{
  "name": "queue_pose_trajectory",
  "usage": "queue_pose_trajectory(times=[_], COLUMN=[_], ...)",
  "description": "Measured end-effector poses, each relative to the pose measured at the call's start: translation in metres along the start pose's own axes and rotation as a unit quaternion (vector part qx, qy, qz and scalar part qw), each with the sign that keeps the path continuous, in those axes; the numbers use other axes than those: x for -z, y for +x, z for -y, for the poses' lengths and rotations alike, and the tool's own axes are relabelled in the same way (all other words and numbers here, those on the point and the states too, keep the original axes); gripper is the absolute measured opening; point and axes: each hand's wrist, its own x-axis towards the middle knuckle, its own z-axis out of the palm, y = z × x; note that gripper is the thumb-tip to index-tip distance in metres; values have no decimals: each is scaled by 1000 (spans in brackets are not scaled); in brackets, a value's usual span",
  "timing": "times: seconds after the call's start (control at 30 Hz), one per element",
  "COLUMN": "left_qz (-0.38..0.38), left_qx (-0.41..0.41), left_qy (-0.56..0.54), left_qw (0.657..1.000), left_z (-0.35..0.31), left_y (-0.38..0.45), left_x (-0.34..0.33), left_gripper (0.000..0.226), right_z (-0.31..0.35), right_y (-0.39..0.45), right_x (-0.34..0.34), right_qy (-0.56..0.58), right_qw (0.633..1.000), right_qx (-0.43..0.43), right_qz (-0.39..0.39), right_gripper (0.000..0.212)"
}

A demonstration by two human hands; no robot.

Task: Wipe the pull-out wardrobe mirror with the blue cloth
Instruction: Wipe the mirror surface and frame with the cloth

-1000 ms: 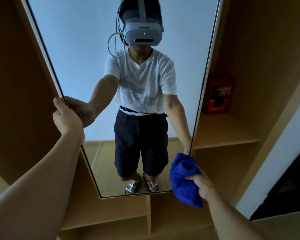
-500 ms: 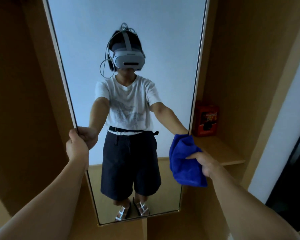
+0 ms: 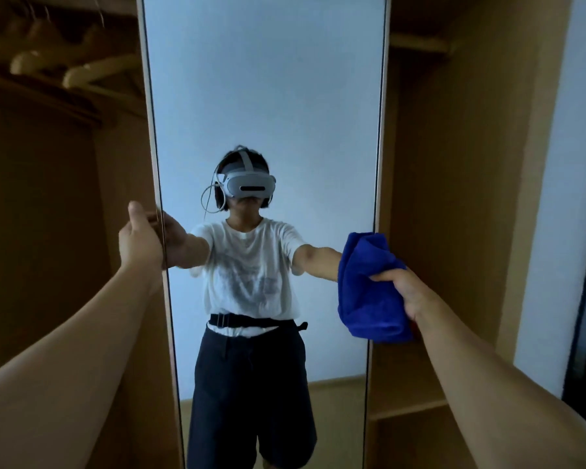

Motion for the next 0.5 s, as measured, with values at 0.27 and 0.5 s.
queue_pose_trajectory(times=[0.27, 0.5], left_qz=[32, 49], left_qx=[16, 8], left_qy=[9, 20], left_qw=[999, 999], left_z=[-37, -47], left_y=[36, 37], left_x=[-20, -34], left_gripper=[49, 51], right_z=[113, 193], right_y=[-4, -2], right_x=[-12, -26], right_qy=[12, 9], right_qw=[992, 978], right_qx=[128, 202], right_qz=[-16, -54], right_gripper=[36, 30])
